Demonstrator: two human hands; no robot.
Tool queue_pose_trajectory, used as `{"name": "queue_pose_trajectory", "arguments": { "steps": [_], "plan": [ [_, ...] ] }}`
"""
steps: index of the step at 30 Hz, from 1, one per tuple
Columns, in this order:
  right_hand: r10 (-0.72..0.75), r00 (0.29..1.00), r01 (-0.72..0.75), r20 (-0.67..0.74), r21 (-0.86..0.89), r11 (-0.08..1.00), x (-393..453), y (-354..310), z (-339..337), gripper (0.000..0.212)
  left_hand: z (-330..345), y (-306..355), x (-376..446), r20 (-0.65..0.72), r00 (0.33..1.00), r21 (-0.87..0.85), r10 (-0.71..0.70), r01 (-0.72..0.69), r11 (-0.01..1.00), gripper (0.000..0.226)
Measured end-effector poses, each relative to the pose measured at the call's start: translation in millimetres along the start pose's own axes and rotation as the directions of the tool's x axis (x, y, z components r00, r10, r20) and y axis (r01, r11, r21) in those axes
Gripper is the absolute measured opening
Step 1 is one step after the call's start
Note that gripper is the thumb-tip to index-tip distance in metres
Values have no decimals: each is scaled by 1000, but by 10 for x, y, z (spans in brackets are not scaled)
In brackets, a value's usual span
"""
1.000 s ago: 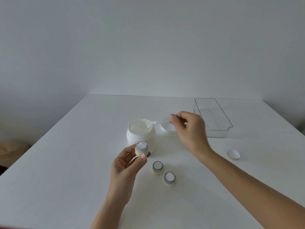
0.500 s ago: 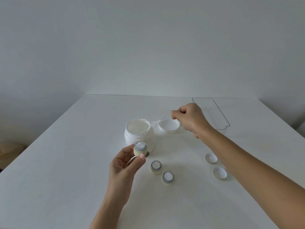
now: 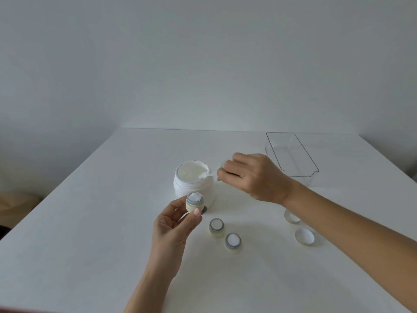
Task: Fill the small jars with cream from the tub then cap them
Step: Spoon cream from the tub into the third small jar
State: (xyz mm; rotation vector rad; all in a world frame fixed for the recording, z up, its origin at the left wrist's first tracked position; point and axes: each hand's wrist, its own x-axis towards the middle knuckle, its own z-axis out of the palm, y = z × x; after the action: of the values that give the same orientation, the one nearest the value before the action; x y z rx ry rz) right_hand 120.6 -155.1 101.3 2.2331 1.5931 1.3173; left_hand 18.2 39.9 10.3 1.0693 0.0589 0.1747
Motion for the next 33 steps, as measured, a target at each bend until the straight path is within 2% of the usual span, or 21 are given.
{"name": "queue_pose_trajectory", "arguments": {
  "steps": [3, 5, 7, 9, 10, 11, 13, 15, 16, 18, 20, 23, 27, 29, 33],
  "plan": [
    [-69, 997, 67, -39, -54, 996, -49, 76, -106, 16, -5, 1, 0, 4, 1000, 2, -1, 1, 1000, 26],
    [-56, 995, 50, -86, -76, 996, -70, 117, -151, 15, -7, 1, -3, 4, 1000, -2, -1, 1, 1000, 26],
    [36, 990, -44, -139, -57, 997, -67, 153, -164, 23, -2, 2, -4, 4, 1000, -5, -2, 2, 1000, 26],
    [257, 956, -249, -143, 73, 966, -30, 125, -132, 24, 5, 2, -4, 1, 1000, -3, -4, 4, 1000, 26],
    [422, 902, -400, -94, 190, 897, 3, 88, -105, 23, 7, 0, -5, 0, 1000, 0, -5, 5, 1000, 26],
    [587, 809, -560, 5, 309, 769, 37, 50, -73, 23, 10, -1, -6, 0, 1000, 5, -5, 5, 1000, 26],
    [769, 582, -782, 263, 441, 441, 83, -1, 14, 29, 13, -1, -11, 2, 1000, 13, -1, 1, 1000, 27],
    [790, 383, -885, 480, 436, 164, 80, 8, 100, 34, 12, 5, -13, 8, 1000, 17, 1, -1, 1000, 29],
    [768, 310, -910, 560, 410, 69, 64, 22, 124, 34, 13, 9, -13, 12, 1000, 19, 2, -2, 1000, 30],
    [740, 235, -927, 630, 373, -23, 5, 54, 121, 36, 18, 15, -14, 24, 1000, 24, 6, -6, 1000, 34],
    [771, 238, -907, 590, 420, -41, -55, 75, 61, 34, 22, 19, -14, 35, 999, 25, 12, -13, 1000, 37],
    [800, 289, -828, 526, 557, -67, -123, -5, -83, 30, 19, 14, -10, 44, 999, 31, 23, -24, 999, 37],
    [780, 346, -809, 521, 588, -34, -164, -277, -181, 30, 12, 7, -10, 51, 998, 49, 37, -39, 998, 37],
    [773, 383, -802, 506, 597, 7, -151, -346, -212, 30, 13, -1, -12, 52, 998, 70, 37, -41, 997, 39],
    [719, 512, -774, 469, 615, 151, -73, -400, -278, 31, 13, -11, -14, 49, 998, 103, 33, -37, 994, 43]
  ]
}}
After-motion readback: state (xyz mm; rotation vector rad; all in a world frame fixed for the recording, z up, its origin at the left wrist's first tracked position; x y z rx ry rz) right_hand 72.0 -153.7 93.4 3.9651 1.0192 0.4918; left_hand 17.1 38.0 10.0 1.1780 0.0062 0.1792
